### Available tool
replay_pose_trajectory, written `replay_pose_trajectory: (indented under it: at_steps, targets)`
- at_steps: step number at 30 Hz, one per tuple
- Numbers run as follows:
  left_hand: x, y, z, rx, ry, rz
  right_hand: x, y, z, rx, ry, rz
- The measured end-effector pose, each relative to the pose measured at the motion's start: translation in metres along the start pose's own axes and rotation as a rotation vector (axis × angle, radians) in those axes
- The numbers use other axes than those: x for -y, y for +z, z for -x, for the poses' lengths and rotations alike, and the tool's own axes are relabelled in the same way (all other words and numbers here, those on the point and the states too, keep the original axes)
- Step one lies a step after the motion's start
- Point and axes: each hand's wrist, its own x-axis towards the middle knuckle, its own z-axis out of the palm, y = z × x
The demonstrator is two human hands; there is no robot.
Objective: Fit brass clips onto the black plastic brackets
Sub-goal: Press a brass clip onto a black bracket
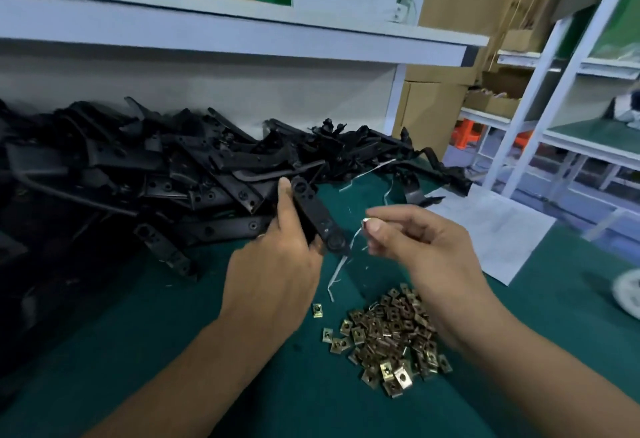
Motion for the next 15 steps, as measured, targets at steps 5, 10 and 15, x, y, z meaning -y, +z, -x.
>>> replay_pose_trajectory:
  at_steps: [5,10,15]
  targets:
    - [-0.007,-0.005,0.008,0.01,0.158,-0.05,-0.016,0.011,0.011,-0.015,-0.038,-0.185]
    - [-0.001,0.0,0.007,0.178,0.233,-0.047,-0.021,0.01,0.011,0.05,-0.01,-0.27]
    - [0.002,0.008,0.007,0.172,0.291,0.105,-0.022,0.013,0.01,0.092,0.021,-0.326]
